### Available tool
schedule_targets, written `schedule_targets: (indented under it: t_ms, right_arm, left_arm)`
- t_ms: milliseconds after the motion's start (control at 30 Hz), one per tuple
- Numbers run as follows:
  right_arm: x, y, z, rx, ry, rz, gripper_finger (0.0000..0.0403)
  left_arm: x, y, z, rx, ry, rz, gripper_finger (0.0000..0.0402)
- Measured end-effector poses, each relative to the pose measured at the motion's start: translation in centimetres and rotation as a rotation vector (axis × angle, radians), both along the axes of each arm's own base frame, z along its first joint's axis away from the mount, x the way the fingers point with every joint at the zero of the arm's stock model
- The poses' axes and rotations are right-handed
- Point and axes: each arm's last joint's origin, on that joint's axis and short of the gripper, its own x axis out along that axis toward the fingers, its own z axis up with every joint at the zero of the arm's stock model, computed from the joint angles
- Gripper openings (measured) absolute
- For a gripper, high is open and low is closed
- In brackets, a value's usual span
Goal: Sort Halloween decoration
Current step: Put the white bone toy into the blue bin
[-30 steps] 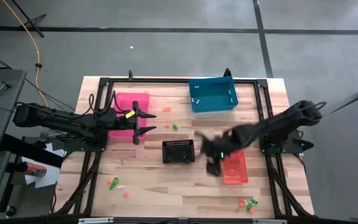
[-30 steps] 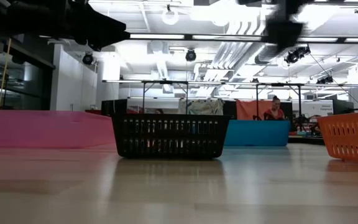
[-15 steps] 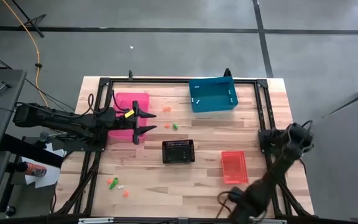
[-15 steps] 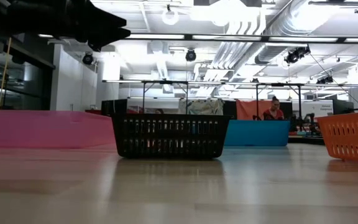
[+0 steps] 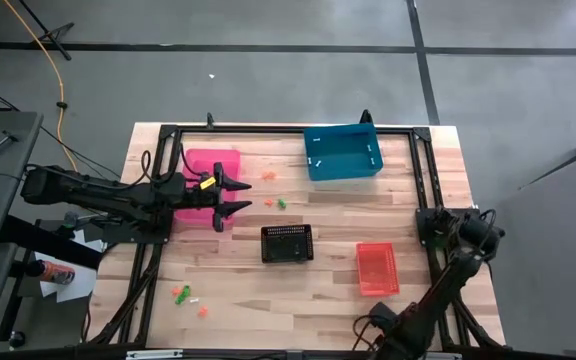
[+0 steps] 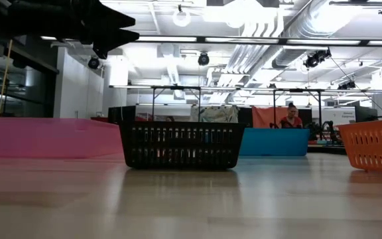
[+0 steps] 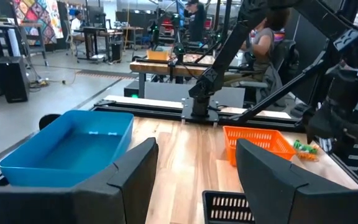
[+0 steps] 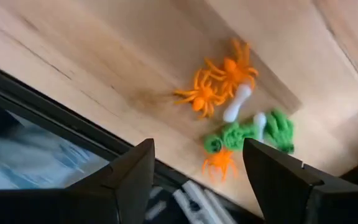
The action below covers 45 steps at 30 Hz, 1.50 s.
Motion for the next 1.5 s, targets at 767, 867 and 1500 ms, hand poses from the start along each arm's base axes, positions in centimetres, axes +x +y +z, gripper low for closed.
schedule_targets:
  t_ms: [767, 867, 1500]
  right_arm:
    - [0.3, -1.4, -0.9, -0.002, 0.075, 0.169, 0.024]
    - [0.2, -1.5, -1.6, 0.014, 0.066, 0.185, 0.024]
    - [-0.1, -2.0, -2.4, 0.018, 0.074, 0.251, 0.0164]
  left_arm:
    - [0.0, 0.0, -0.1, -0.038, 0.005, 0.001, 0.0203]
    - [0.0, 0.0, -0.1, -0.038, 0.006, 0.0, 0.0204]
    - [0.0, 0.0, -0.1, -0.037, 0.005, 0.0, 0.0203]
